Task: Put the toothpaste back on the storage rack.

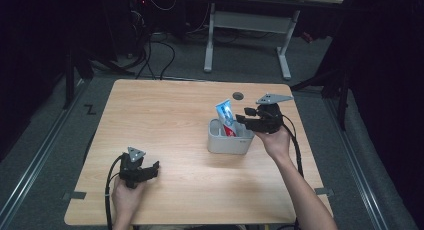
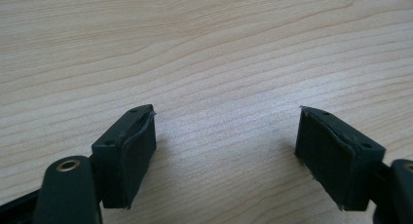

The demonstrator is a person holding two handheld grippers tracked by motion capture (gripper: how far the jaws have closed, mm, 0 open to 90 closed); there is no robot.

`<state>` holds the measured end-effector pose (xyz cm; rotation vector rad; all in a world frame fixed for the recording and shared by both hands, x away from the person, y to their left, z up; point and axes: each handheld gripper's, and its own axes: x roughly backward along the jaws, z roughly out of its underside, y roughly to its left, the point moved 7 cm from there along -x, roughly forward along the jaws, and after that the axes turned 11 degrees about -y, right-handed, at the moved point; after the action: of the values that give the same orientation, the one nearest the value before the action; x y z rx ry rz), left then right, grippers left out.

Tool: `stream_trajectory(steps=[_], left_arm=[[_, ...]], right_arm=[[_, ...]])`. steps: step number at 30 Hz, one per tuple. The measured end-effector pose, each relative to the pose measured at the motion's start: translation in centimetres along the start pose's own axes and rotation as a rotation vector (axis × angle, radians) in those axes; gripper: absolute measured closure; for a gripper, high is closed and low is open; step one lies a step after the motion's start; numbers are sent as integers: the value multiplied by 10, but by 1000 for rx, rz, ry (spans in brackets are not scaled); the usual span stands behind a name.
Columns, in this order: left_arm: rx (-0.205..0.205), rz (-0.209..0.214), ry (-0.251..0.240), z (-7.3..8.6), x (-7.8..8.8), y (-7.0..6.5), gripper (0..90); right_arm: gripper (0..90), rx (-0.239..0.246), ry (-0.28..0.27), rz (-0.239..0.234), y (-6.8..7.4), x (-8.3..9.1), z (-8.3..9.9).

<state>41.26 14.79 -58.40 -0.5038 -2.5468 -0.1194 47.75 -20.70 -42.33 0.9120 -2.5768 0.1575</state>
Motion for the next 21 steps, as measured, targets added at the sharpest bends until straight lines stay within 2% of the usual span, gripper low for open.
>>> stream_trajectory(steps=[21], left_arm=[[0, 0, 0, 0, 0, 0, 231]], right_arm=[[514, -10, -42, 28, -8, 25, -5]])
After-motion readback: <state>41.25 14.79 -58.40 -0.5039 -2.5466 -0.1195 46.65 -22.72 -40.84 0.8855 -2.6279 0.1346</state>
